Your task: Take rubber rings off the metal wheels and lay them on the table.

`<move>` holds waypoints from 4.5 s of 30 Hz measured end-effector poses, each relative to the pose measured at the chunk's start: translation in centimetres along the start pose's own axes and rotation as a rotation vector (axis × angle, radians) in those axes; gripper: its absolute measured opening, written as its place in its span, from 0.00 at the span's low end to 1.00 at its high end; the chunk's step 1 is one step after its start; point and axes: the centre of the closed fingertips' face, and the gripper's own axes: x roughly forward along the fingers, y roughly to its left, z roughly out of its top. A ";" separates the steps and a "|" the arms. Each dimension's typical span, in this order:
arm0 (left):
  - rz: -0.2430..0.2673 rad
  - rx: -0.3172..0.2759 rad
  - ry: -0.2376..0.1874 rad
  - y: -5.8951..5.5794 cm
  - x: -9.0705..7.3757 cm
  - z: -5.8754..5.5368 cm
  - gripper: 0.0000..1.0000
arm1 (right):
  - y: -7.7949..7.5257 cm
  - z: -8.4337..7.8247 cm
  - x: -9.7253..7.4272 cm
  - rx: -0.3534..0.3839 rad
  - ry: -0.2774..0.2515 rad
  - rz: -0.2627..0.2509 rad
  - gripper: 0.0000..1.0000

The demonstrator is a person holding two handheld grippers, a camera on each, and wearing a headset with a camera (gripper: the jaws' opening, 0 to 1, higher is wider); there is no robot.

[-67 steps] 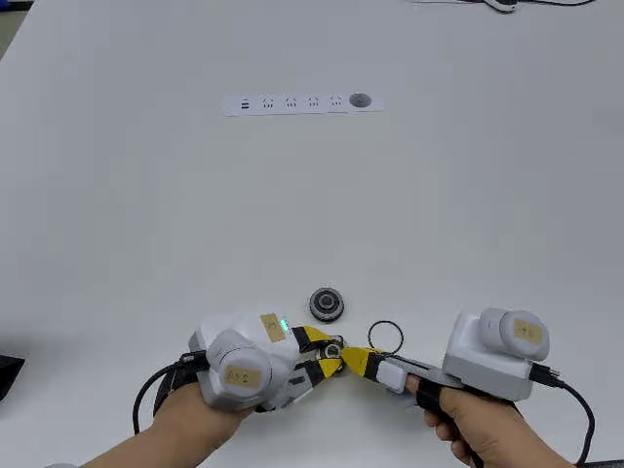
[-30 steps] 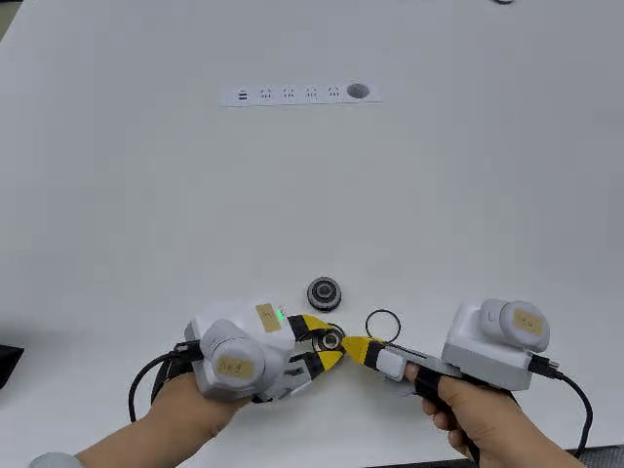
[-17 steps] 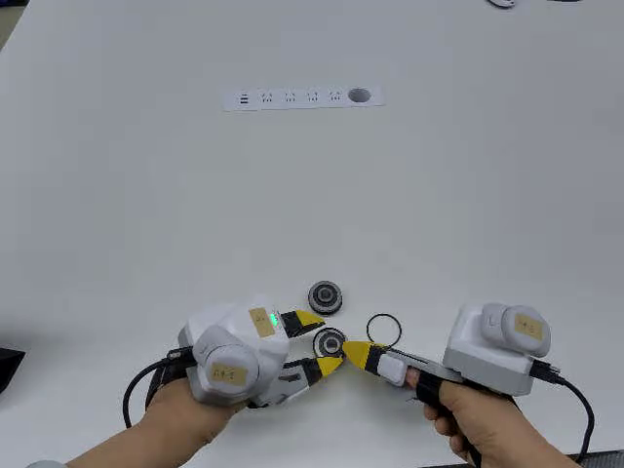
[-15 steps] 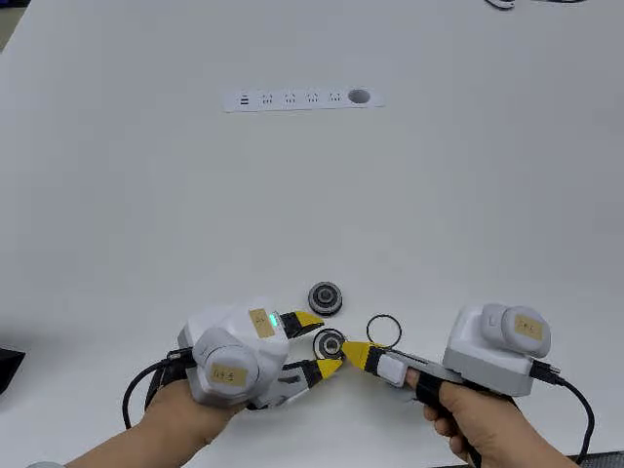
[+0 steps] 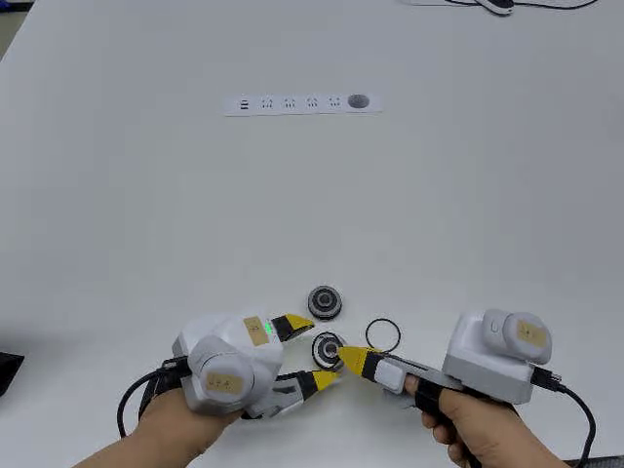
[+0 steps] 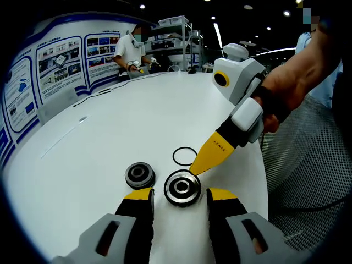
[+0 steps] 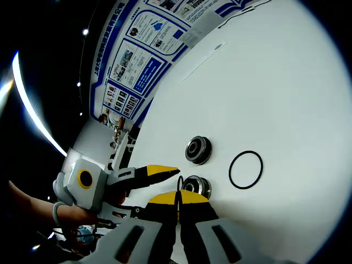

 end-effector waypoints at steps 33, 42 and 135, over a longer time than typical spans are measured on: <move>0.007 -0.016 0.007 0.0 -0.2 -0.5 0.40 | -1.8 2.9 -2.9 0.029 -0.104 -0.039 0.02; 0.006 -0.020 0.009 0.0 -0.2 -0.6 0.40 | -3.7 3.3 -3.5 0.045 -0.122 -0.085 0.02; 0.103 -0.011 -0.025 4.6 0.6 2.1 0.26 | -2.8 2.8 -0.3 -0.397 0.025 -0.178 0.20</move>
